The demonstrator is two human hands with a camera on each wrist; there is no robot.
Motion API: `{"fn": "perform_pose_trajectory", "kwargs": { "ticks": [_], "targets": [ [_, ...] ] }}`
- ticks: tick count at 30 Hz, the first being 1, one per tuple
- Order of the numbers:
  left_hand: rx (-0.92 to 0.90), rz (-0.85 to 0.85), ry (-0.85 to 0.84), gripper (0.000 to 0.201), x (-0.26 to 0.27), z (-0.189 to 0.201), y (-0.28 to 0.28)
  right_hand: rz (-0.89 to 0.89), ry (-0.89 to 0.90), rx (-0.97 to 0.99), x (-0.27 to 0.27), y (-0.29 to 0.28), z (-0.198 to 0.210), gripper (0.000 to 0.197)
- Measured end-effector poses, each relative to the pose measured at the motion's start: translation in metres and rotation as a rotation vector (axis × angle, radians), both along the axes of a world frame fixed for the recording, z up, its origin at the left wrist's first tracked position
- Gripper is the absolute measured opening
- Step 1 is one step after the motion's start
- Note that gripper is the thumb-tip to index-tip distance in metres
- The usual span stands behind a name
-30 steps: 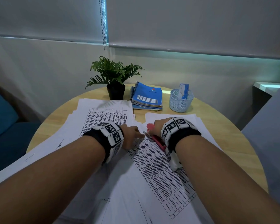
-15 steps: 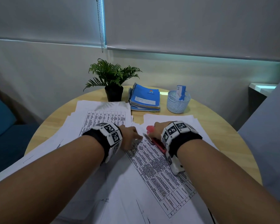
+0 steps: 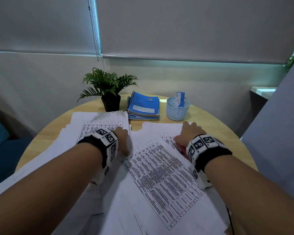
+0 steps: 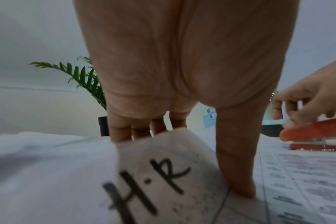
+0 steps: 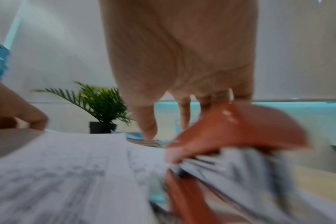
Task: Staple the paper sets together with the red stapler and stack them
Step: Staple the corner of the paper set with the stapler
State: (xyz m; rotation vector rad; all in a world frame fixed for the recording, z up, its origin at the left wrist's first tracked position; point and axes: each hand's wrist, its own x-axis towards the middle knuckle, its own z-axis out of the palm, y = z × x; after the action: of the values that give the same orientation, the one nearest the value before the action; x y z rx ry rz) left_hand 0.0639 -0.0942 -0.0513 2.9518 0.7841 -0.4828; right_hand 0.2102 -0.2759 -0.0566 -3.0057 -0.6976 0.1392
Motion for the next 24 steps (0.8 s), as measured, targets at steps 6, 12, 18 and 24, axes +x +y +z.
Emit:
{"fn": "perform_pose_trajectory", "kwargs": {
  "ticks": [6, 12, 18, 24],
  "targets": [
    [-0.214, 0.075, -0.390, 0.006, -0.001, -0.001, 0.000, 0.118, 0.325, 0.515, -0.024, 0.031, 0.013, 0.028],
    [-0.201, 0.017, -0.543, 0.007, -0.012, 0.004, -0.001, -0.082, 0.569, 0.610, -0.044, 0.051, 0.001, 0.017],
    [-0.206, -0.002, -0.597, 0.019, -0.026, 0.007, -0.005, -0.144, 0.641, 0.726, -0.057, 0.056, 0.005, 0.021],
    [-0.217, 0.053, -0.638, 0.020, -0.031, 0.010, -0.005, 0.018, 0.471, 0.696, -0.068, 0.059, 0.007, 0.029]
  ]
}}
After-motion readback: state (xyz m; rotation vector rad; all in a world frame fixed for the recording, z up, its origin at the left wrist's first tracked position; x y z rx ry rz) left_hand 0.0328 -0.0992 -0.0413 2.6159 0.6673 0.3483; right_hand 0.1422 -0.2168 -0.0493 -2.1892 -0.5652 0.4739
